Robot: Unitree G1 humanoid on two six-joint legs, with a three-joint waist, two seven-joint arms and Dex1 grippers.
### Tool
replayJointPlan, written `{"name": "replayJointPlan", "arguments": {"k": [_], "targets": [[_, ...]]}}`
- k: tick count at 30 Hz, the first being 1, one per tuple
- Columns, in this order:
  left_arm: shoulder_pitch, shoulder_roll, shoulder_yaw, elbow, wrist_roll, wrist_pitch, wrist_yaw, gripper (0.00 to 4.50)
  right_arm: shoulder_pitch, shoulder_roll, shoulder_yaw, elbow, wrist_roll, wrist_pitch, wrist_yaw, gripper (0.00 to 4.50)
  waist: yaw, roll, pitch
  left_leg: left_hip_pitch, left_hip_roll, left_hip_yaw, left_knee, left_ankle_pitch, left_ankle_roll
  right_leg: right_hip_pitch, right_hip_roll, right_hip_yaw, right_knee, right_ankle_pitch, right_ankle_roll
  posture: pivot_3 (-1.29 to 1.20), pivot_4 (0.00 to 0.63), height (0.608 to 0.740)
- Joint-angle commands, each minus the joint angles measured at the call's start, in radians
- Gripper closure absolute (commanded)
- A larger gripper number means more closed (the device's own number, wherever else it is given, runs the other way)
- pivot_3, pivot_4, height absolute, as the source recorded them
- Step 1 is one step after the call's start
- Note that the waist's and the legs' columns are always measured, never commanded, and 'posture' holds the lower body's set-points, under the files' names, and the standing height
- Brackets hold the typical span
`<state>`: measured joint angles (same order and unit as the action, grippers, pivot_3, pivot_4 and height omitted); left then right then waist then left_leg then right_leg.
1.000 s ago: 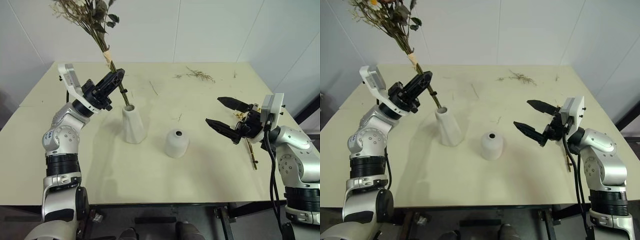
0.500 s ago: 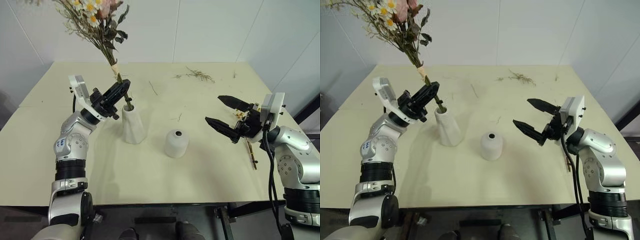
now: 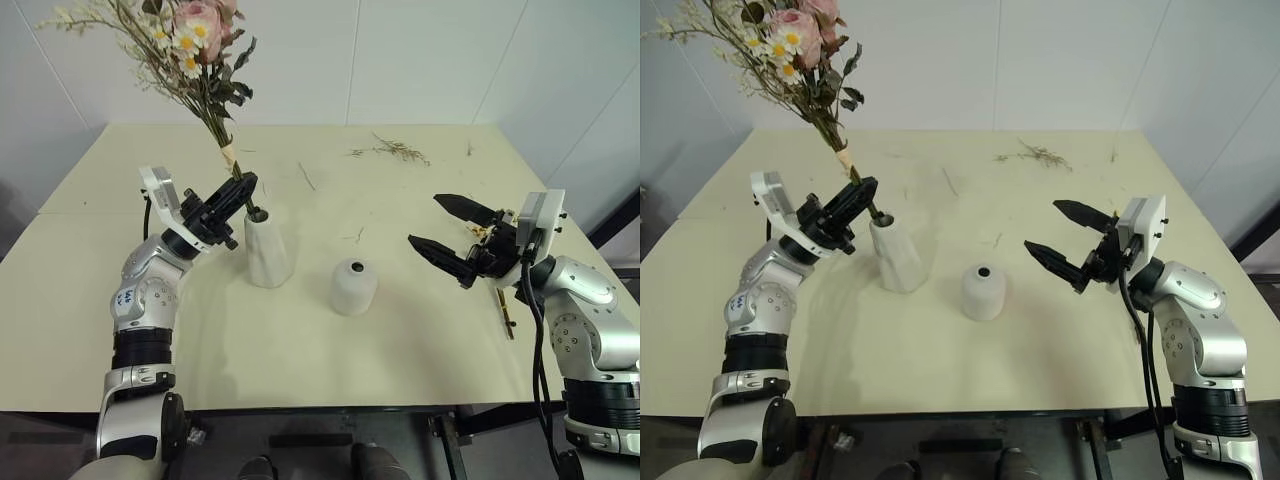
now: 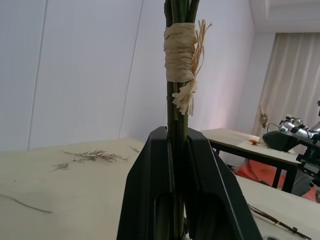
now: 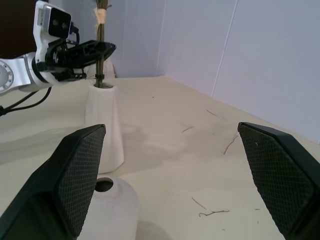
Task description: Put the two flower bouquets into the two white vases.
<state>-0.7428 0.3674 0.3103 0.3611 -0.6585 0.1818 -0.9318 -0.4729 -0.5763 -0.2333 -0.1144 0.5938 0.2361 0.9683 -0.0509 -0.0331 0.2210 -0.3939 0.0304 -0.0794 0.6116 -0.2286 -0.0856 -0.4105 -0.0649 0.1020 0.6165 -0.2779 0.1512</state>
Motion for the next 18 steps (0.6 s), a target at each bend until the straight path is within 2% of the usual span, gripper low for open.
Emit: {"name": "replayJointPlan", "arguments": {"k": [1,12,18], "targets": [[-0.006,0.002,0.000,0.012,0.019,-0.039,-0.009,4.45,-0.003,0.002,-0.011,-0.035,0.016,-0.021,-0.006,0.00,0.000,0.000,0.000,0.000,0.000,0.000,0.000,0.000,0.000,0.000,0.000,0.000,0.000,0.000,0.000,0.00,0.150,0.740],[-0.037,-0.037,-0.020,0.104,0.054,-0.128,-0.038,4.45,-0.003,-0.005,-0.008,-0.038,0.011,-0.019,-0.001,0.00,0.001,0.000,0.000,0.000,0.000,0.000,0.000,0.000,0.000,0.000,0.000,0.000,-0.001,0.000,0.000,0.00,0.150,0.740],[-0.020,-0.025,-0.021,0.065,0.056,-0.120,-0.034,2.64,0.001,-0.006,-0.008,-0.042,0.011,-0.018,-0.001,0.00,-0.001,0.000,0.000,0.000,0.000,0.000,0.000,0.000,0.000,0.000,0.000,0.000,-0.001,0.000,0.000,0.00,0.150,0.740]]}}
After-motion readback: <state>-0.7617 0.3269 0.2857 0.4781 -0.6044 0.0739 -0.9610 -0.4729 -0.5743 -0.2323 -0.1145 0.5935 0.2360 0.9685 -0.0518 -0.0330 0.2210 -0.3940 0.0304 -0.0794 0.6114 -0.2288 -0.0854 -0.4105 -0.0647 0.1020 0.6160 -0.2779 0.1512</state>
